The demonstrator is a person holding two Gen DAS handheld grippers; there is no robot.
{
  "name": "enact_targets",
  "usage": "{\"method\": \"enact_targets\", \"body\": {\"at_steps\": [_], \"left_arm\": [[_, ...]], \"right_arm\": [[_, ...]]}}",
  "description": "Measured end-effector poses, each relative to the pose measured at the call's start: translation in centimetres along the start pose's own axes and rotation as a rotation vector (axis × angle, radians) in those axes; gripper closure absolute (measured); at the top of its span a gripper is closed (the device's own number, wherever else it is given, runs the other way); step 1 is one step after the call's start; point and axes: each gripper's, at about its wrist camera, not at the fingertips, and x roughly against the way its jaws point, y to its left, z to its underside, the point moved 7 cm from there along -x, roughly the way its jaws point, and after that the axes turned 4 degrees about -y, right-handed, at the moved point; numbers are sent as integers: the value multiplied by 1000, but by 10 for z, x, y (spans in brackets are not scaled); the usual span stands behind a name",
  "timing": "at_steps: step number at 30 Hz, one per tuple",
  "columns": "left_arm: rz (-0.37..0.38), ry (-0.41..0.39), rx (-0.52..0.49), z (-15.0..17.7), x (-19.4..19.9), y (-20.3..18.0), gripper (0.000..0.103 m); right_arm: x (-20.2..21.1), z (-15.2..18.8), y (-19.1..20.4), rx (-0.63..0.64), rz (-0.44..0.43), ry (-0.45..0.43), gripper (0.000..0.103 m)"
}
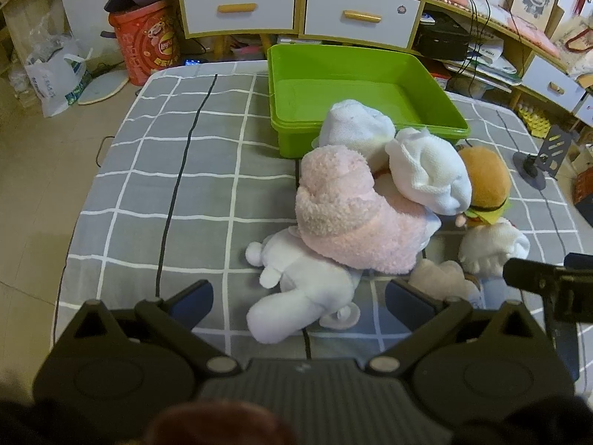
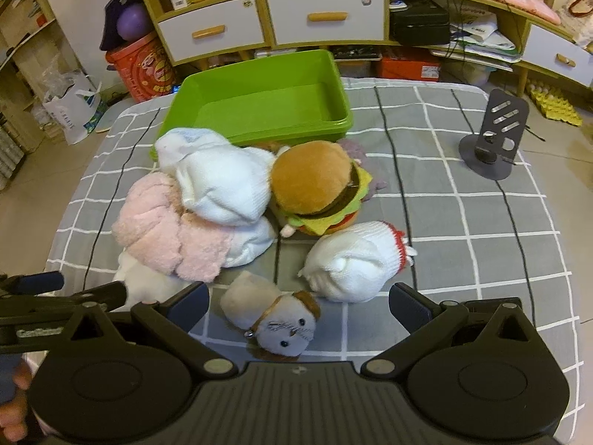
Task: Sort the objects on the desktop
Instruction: 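Grasp the white plush with the left tool while the right tool grasps the hamburger plush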
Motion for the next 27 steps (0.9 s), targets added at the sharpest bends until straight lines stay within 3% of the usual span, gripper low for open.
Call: {"method": "enact_targets", "body": {"at_steps": [8,12,15,21,25,27], "left_arm": [[23,-26,31,-10,2,16,0],[-20,-45,51,-23,1,22,1],[12,-53,39,-38,2,16,1],[23,-96,42,-70,-8,0,0],[-16,-156,40,-82,-28,-3,1],[-3,-137,49,-85,-40,-5,1]], "right_arm": [[-2,-11,-22,-74,38,-32,0],[0,-20,-28,-74,50,-78,0],[-1,-25,-30,-68,49,-98,0],[-11,-32,-36,-141,1,-66,0],[-25,-35,-42,-202,-31,-27,0],[-32,-39,-43,-228,-45,-24,0]]}}
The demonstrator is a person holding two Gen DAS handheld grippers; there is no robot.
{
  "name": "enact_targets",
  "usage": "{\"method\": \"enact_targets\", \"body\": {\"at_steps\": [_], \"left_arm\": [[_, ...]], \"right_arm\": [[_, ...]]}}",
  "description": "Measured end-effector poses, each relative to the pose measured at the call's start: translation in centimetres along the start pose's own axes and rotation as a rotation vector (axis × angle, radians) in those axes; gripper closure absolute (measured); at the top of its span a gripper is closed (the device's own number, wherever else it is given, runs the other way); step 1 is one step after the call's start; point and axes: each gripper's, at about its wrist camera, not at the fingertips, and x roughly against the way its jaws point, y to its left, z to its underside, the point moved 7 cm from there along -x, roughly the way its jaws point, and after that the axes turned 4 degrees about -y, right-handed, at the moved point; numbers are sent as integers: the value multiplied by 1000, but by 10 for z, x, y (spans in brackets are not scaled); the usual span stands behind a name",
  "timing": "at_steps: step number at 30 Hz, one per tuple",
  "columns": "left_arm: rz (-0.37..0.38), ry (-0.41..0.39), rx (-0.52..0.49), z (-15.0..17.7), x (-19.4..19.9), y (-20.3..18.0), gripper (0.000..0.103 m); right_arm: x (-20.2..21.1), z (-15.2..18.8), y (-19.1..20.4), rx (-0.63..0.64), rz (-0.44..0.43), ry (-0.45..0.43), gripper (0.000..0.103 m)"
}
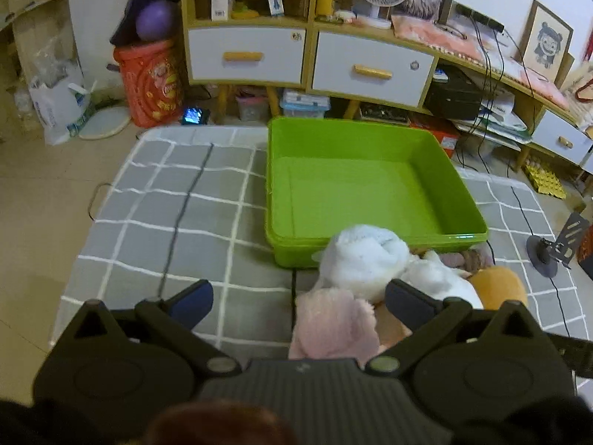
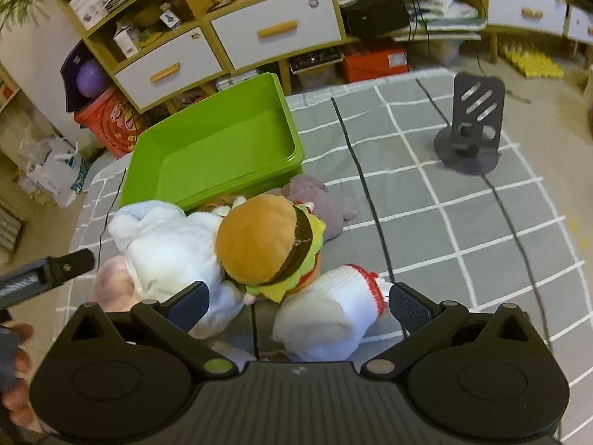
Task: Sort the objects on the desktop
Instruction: 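Grasp the white plush with the left tool while the right tool grasps the hamburger plush, then drop the white plush into the green bin while the right tool drops the hamburger plush there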
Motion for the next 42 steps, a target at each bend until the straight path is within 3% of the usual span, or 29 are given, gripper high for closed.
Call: {"method": "enact_targets", "body": {"at_steps": [10,19,26,33,42], "left_arm": [[131,87,159,2,-37,-6,2],[226,120,305,2,-56,6,22],[238,122,311,2,-60,6,44],[265,115,314,1,-55,6,65],[277,109,372,-1,-46,18,74]], "right_arm": [[-35,-10,2,-116,-82,34,5],[-55,-10,4,-150,-102,65,25],[-51,-10,4,-167,-90,55,39],[-38,-12,2,-171,-89,31,41],[-14,-21,-11,-211,-133,-19,41]]}}
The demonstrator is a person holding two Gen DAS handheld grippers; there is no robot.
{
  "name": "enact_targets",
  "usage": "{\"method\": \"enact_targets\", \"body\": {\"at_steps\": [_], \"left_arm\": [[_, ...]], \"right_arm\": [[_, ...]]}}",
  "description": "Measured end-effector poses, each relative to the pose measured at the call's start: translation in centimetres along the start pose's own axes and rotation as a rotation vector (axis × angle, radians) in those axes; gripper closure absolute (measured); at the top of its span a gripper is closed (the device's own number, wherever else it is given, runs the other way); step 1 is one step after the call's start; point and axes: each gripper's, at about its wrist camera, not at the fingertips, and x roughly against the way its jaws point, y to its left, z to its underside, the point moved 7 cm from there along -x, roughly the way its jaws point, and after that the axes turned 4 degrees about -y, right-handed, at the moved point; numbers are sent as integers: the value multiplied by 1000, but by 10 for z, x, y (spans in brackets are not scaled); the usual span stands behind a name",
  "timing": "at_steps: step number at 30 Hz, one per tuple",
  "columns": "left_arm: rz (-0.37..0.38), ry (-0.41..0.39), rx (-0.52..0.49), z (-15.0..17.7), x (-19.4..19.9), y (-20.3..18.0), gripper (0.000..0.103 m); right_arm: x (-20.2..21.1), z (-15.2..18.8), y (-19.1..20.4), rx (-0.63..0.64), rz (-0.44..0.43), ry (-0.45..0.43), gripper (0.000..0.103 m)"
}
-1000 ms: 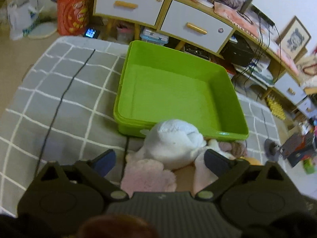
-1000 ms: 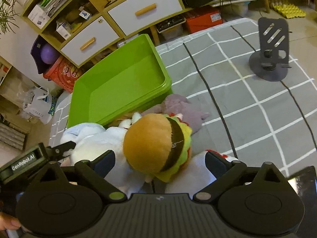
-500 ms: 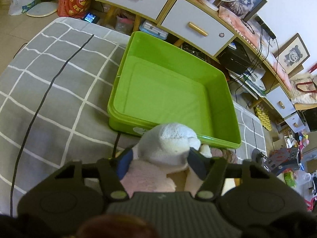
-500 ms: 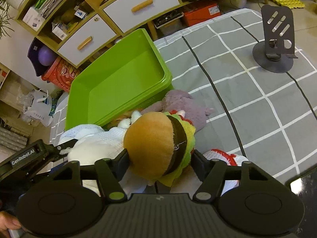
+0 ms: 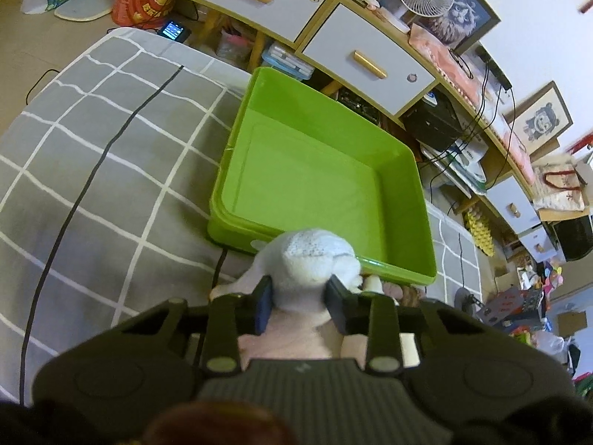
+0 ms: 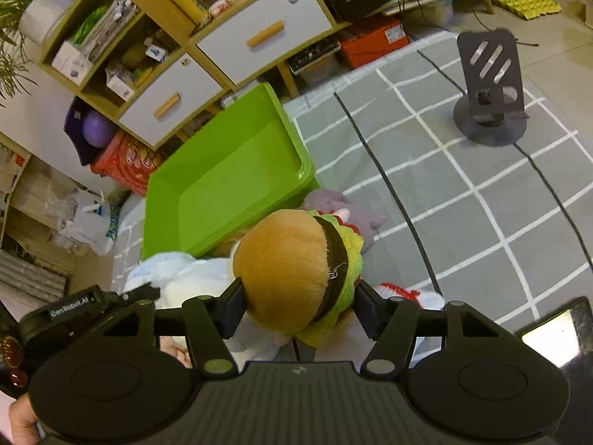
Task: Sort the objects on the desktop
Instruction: 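Drop the white plush into the green bin while the right tool drops the hamburger plush there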
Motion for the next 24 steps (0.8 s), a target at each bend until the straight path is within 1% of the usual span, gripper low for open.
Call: {"method": "enact_targets", "body": {"at_steps": [6,12,15,19,21,24], "left_arm": [[33,-12,18,-3,9,-4,75],[60,-40,-1,-8,19,-13,76],[82,-78,15,-16,28,-14,76],[116,-161,45,-31,37,-15,76],[109,-199,58,-38,36,-15,76],[121,-245,67,-47,26,-13,76]], "right_arm": [[7,-8,-4,-27,-23,-23,41],[9,-15,-8,-56,-38,-40,41],[9,-19,-7,-55,-43,-49,41],[9,-27,-1,-41,-53,-82,41],[8,-30,6,-30,-60,-103,41],[3,-31,18,-13,-66,-136,41]]}}
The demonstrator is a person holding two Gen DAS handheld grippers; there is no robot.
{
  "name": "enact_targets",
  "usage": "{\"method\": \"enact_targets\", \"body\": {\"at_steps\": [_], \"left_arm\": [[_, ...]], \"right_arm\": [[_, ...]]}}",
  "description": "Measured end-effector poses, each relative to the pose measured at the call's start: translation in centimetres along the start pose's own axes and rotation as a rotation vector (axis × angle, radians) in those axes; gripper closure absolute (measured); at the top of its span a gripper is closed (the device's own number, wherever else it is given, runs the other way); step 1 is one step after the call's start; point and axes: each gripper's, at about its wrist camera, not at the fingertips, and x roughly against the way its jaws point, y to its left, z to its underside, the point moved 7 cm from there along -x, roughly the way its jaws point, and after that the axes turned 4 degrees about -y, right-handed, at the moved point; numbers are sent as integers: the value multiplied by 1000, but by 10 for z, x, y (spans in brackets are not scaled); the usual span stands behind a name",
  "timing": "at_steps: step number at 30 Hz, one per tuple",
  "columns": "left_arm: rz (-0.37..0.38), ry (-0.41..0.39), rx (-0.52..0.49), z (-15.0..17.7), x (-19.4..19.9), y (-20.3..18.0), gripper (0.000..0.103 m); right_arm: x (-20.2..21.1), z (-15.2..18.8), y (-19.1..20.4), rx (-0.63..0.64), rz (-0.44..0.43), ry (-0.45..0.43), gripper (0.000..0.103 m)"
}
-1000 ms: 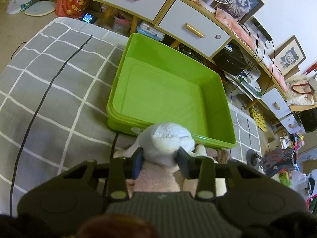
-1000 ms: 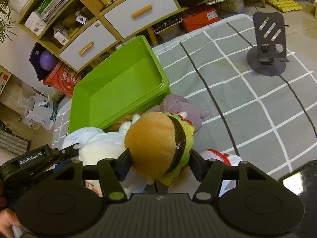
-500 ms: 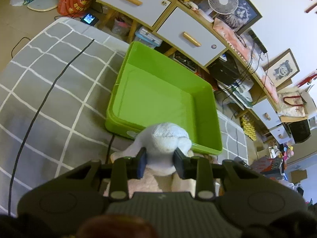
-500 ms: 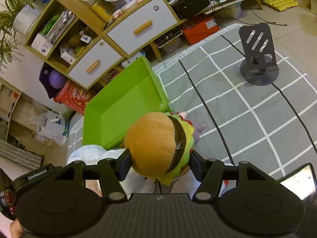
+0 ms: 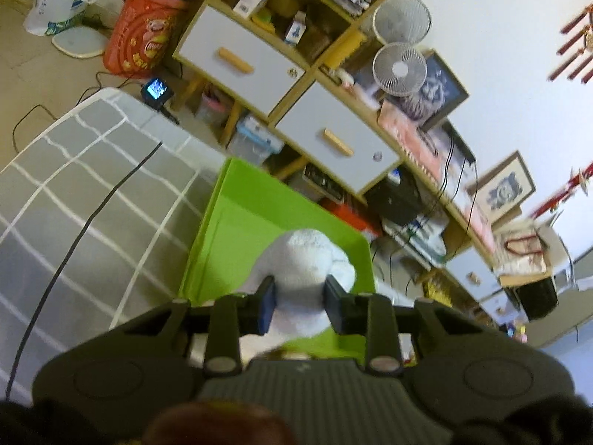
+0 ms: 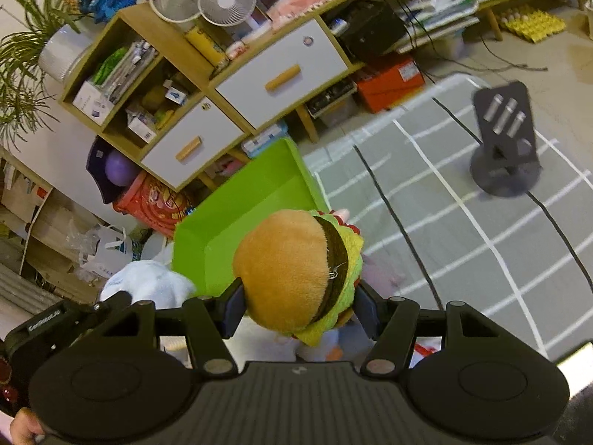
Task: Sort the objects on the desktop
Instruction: 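Drop the white plush into the green bin while the right tool drops the hamburger plush there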
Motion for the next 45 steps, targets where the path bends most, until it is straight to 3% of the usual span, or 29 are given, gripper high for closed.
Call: {"method": "enact_targets", "body": {"at_steps": [6,12,18,25,29,30,32,39,45], "left_arm": [[0,-74,-42,-4,-17,0,76],[-54,-54,-115,-13,-42,0,76],[-59,-51,-107,-7,-61,19,74],[-86,-36,-67,-2,-71,25,71],[-89,-44,-94,-2,-68,21,52],[-100,-42,-106,-2,-66,20,38],[-134,-27,-129,-1,-64,19,20],[-138,14,-170,4,-46,10,3],[-144,66,-201,3,-25,5,1]], "right_arm": [[-22,1,22,-59,-15,7,41],[-46,-19,45,84,42,-35,41],[-73,-16,40,102,29,-47,41],[-94,-17,21,22,47,-8,37],[-93,-17,20,14,36,-13,31],[-91,-17,20,12,39,-12,29],[-87,-17,18,6,49,-9,21],[-64,-15,11,14,73,26,17],[-32,-12,16,153,155,54,13]]}}
